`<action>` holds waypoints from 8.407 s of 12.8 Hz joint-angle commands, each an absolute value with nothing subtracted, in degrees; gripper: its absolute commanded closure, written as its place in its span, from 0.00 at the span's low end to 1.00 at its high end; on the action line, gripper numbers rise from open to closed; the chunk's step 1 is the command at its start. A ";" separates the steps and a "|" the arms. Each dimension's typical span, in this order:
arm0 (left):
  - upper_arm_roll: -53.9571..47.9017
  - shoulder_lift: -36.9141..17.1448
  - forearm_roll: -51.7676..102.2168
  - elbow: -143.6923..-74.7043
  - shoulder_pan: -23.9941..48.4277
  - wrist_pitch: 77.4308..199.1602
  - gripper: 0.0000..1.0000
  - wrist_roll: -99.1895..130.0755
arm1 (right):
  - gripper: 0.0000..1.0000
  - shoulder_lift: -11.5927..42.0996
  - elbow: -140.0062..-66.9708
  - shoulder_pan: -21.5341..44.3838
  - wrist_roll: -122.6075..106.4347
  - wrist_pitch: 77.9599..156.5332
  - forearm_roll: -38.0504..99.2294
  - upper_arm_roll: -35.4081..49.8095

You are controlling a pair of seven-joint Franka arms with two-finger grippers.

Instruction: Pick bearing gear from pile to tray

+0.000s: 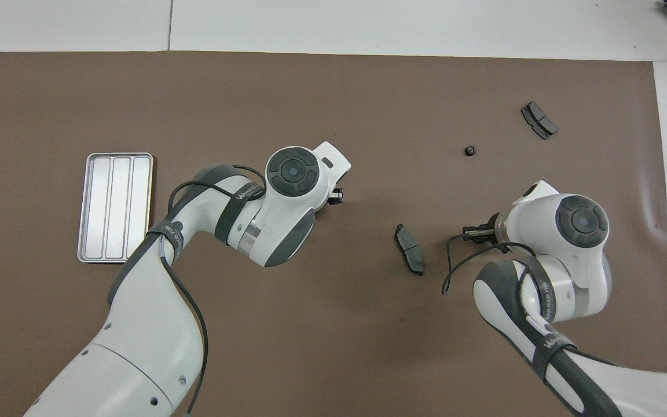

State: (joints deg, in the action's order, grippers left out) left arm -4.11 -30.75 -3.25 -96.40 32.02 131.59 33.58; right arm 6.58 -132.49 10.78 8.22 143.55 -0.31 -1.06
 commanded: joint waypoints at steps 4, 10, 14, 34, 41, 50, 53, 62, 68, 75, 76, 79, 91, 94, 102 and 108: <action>-3.08 -28.57 -4.13 -94.23 29.37 127.11 1.00 32.53 | 1.00 7.91 -126.57 15.73 16.25 144.32 1.23 -0.53; -3.52 -22.51 -2.73 -94.21 13.39 119.72 1.00 13.15 | 1.00 13.78 -116.48 23.11 26.70 142.48 1.23 -0.53; -3.34 -19.52 -2.64 -100.44 3.71 119.09 1.00 -3.48 | 1.00 22.38 -103.22 28.29 35.21 138.70 1.14 -0.53; -3.69 -19.86 -2.37 -100.99 9.64 124.36 0.22 8.31 | 0.00 31.47 -91.32 25.60 32.28 134.12 -0.70 -1.05; -3.60 -22.40 -2.28 -95.47 25.91 124.19 0.30 29.77 | 0.00 32.08 -91.67 13.11 14.26 134.12 0.79 -0.62; -3.52 -29.18 -2.20 -94.04 32.96 131.04 0.30 33.13 | 0.00 32.96 -93.52 7.74 8.61 132.71 1.32 -0.62; -3.52 -29.27 -2.29 -95.79 33.13 131.22 0.32 33.22 | 0.14 32.96 -94.13 7.73 8.70 132.89 1.32 -0.70; -3.52 -29.27 -2.29 -98.79 33.93 132.63 0.40 33.49 | 0.99 32.96 -94.48 7.73 9.23 134.21 1.23 -0.79; -3.52 -29.36 -2.29 -98.79 34.01 132.63 0.58 33.40 | 1.00 29.28 -94.48 8.52 9.75 132.63 1.32 -0.62; -3.25 -28.13 -2.37 -97.82 32.61 130.79 0.96 32.52 | 1.00 27.16 -94.04 14.23 16.33 131.92 1.32 -0.44; -3.08 -27.17 -2.46 -97.04 31.30 128.87 0.97 32.43 | 1.00 27.16 -93.96 15.63 18.26 131.92 1.32 -0.35; -3.16 -23.22 -2.37 -96.15 23.94 121.49 0.97 24.92 | 1.00 27.07 -93.87 20.20 24.50 131.40 1.32 -0.44; -3.16 -12.40 -1.76 -113.70 -3.43 122.14 0.89 -19.07 | 0.85 31.99 -92.37 35.07 37.00 131.22 -5.54 -0.44; -3.16 -11.78 -1.76 -117.51 -3.78 125.68 0.77 -19.07 | 0.18 31.91 -92.37 35.59 37.09 130.43 -5.54 -0.44; -3.34 -11.95 -1.85 -116.29 -2.82 125.94 0.03 -19.52 | 0.00 18.56 -98.44 24.55 34.81 129.99 -4.48 -0.44; -3.69 -12.66 -1.76 -108.29 15.70 123.66 0.10 11.37 | 0.00 8.98 -98.35 13.28 22.70 119.65 -3.87 -0.44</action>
State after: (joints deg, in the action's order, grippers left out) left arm -4.59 -13.16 -2.06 -109.32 10.44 124.99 3.42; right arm 13.15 -96.05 15.50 26.54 122.77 -4.25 -1.34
